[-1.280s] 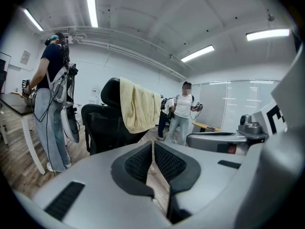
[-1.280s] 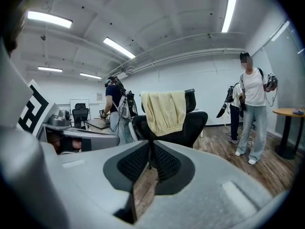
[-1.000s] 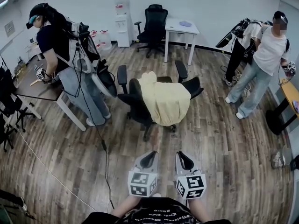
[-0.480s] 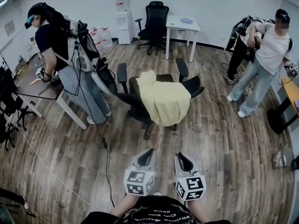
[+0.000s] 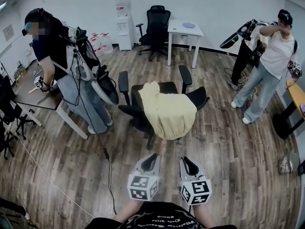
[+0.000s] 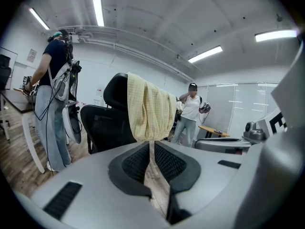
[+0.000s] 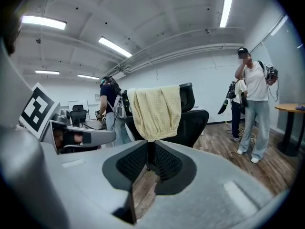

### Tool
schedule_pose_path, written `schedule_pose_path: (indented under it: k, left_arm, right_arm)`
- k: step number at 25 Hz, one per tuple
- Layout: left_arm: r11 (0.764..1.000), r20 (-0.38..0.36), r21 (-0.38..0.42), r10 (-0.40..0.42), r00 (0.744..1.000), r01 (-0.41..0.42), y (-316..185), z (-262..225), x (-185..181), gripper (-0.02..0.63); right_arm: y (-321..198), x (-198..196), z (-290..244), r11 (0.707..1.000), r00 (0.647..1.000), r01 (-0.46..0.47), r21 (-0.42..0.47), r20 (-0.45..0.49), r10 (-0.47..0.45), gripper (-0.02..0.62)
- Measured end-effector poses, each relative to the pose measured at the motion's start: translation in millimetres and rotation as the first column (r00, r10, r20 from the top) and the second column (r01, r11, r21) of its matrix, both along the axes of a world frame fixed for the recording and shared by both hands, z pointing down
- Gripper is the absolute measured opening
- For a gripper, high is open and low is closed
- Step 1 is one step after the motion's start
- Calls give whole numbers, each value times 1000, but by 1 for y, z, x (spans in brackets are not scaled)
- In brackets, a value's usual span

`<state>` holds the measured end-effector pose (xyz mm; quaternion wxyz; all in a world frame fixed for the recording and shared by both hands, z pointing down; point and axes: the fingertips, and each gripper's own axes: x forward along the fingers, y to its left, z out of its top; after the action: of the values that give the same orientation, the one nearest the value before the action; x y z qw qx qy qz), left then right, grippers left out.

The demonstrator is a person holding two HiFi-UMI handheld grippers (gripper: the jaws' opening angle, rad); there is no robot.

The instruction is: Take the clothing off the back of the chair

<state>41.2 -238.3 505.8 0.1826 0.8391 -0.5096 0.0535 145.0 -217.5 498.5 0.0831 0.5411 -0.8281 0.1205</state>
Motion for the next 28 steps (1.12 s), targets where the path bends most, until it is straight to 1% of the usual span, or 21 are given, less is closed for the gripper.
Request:
schedule_pose_path:
  k: [2, 5, 7, 9, 10, 12, 13, 15, 17, 20, 23, 25, 28]
  left_arm:
    - [1000, -13, -1, 3, 1000, -3, -9, 0, -1, 21]
    - [1000, -62, -18, -7, 998, 6, -24, -1, -6, 21]
    - [1000, -65, -17, -10, 998, 9, -34, -4, -7, 21]
    - [1000, -69, -18, -8, 998, 6, -41, -5, -8, 25]
    - [1000, -81, -22, -6, 997, 4, -45, -6, -9, 38]
    - [1000, -107, -29, 0, 994, -3, -53, -8, -10, 100]
    - [1000, -112, -30, 1, 994, -4, -58, -9, -11, 111]
    - [1000, -104, -24, -1, 995, -1, -66, -9, -14, 137]
    - [1000, -90, -14, -2, 996, 1, -73, -10, -16, 177]
    - [1000, -60, 4, 17, 998, -17, -84, -13, -16, 260]
    - [998, -72, 12, 58, 996, -57, -92, -19, -13, 288]
    - [997, -88, 16, 72, 994, -70, -96, -22, -12, 295]
    - [994, -93, 18, 104, 990, -103, -104, -24, -9, 298]
  right_arm:
    - [-9, 0, 2, 1000, 1000, -1, -9, 0, 1, 46]
    - [-20, -4, 5, 1000, 1000, 15, -27, 4, -15, 97]
    - [-27, -3, 6, 999, 1000, 18, -37, 8, -17, 135]
    - [-33, -2, 4, 999, 1000, 12, -39, 9, -12, 149]
    - [-36, -1, 3, 999, 1000, 9, -38, 9, -9, 152]
    - [-44, 0, 0, 1000, 1000, 4, -31, 9, -4, 163]
    - [-48, 1, -1, 1000, 1000, 2, -27, 10, -2, 172]
    - [-55, 2, -3, 1000, 1000, -1, -20, 15, 1, 193]
    - [-63, 2, -6, 1000, 1000, 6, -4, 21, -6, 216]
    - [-74, 3, -10, 1000, 1000, 19, 15, 17, -19, 285]
    - [-86, 4, -15, 1000, 1000, 5, 27, 20, -5, 316]
    - [-94, 6, -18, 999, 1000, -8, 38, 19, 8, 324]
    - [-108, 13, -24, 999, 1000, -20, 50, 25, 19, 331]
